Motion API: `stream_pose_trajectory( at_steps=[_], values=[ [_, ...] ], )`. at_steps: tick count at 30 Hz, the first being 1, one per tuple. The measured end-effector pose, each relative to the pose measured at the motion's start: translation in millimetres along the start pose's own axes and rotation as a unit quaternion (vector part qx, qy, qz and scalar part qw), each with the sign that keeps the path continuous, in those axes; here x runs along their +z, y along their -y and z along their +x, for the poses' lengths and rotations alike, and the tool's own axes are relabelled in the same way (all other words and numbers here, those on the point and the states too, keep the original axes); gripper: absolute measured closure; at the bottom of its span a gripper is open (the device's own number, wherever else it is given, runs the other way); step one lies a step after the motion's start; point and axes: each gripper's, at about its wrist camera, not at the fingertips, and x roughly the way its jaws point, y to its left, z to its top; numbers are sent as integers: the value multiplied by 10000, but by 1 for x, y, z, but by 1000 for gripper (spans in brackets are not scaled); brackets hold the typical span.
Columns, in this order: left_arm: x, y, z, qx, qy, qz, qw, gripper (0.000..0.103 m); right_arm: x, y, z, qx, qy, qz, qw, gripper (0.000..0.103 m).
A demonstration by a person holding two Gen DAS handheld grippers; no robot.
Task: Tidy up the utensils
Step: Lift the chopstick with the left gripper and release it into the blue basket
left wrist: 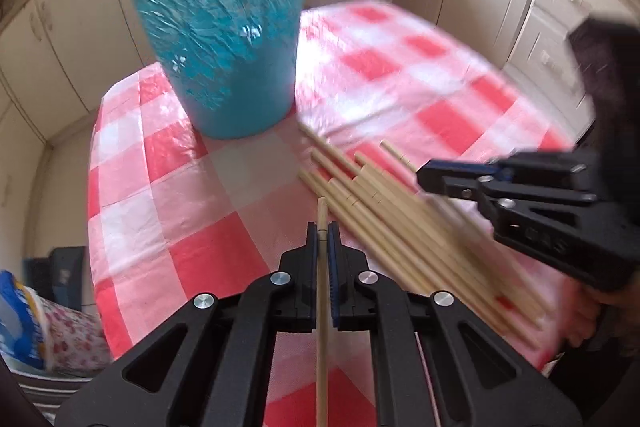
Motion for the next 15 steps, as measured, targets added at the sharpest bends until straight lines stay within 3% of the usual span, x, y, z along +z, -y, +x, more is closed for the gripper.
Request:
stream_pose_trajectory(
  at_steps=[5,8,12,15],
  values=[
    [10,-6,-57,-362,811,-250,9957,98,0,14,-4,313,93,487,9983,97],
    [32,-12,-101,-468,1478,-369,9872,98,0,17,-4,335,105,606,9975,97],
    [83,-23,-144,-311,2353,-579,9697,98,0,20,-3,330,74,664,9972,97],
    [124,-33,-153,-95,2865,-755,9550,98,0,22,-3,318,83,700,9970,97]
  ],
)
